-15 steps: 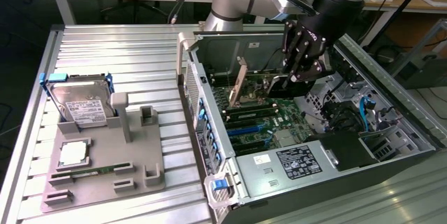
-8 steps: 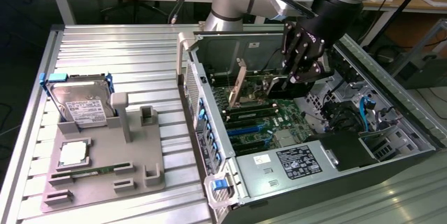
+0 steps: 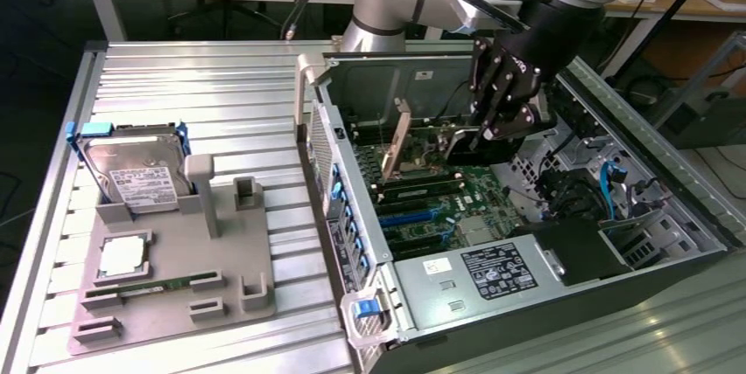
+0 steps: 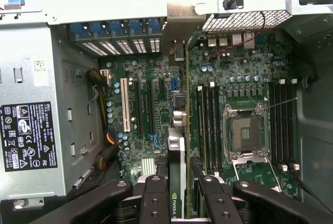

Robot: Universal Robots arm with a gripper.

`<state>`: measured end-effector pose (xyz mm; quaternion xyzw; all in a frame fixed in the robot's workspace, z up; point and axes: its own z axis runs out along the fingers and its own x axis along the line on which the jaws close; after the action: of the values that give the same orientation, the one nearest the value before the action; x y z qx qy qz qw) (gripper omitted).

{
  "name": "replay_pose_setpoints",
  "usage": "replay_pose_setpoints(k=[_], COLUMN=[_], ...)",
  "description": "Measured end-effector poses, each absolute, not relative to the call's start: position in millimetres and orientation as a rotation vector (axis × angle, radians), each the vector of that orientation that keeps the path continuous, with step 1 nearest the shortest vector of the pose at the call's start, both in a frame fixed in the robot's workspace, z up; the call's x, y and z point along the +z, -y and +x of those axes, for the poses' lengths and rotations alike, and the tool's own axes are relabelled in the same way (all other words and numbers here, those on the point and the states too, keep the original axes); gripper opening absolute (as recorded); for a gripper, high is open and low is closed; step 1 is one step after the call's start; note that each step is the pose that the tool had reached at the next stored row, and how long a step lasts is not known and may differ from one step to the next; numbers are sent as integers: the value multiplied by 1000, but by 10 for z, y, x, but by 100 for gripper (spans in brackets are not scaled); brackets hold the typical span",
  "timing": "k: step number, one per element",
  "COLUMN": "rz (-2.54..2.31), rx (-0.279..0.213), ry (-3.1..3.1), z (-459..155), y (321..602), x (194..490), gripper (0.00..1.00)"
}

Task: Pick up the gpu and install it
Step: 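Insert the gpu into the slot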

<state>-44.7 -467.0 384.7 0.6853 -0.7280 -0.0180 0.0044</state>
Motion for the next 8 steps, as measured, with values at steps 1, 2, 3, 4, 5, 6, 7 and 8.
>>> replay_pose_setpoints(k=[1, 2, 3, 4, 5, 6, 7, 8], rz=[2147, 2147, 2147, 2147, 2147, 2147, 2147, 2147], rx=[-56, -56, -56, -56, -56, -56, -56, -56], ry=[2281, 2281, 2281, 2281, 2281, 2281, 2281, 2281], z=[-447, -447, -447, -447, -448, -447, -447, -447], y=[4670, 4670, 4670, 4670, 4670, 4670, 4670, 4670], x=[3843, 3838, 3834, 3828, 3822, 3817, 3811, 3806], gripper=[27, 27, 27, 27, 27, 27, 27, 27])
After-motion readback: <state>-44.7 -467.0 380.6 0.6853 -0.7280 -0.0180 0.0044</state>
